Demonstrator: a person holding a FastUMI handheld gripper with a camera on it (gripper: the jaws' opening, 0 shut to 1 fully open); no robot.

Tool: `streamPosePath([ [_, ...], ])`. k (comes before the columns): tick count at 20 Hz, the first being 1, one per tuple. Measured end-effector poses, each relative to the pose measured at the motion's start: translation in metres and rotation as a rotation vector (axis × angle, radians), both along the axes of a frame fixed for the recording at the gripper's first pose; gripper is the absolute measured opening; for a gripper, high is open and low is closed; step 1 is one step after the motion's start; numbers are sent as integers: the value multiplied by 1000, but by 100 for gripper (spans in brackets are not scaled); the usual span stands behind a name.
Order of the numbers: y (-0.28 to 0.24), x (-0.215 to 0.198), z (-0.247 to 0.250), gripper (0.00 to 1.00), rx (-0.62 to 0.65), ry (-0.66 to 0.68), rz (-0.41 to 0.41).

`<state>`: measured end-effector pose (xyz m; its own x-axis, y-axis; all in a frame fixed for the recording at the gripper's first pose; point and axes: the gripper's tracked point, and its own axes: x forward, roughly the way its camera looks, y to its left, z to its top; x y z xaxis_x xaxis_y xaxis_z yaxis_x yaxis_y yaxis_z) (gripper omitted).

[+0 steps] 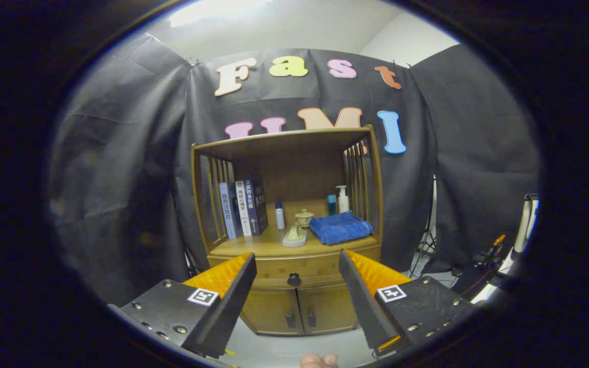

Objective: Pull open the drawer, take out the items inside it, and place them on the countertop above the cabinet.

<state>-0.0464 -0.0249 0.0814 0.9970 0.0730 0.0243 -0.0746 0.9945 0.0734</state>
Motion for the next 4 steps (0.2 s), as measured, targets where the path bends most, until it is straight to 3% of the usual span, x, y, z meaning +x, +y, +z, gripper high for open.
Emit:
streamPosePath([
  [4, 4, 8, -4, 97, -21, 23, 11],
])
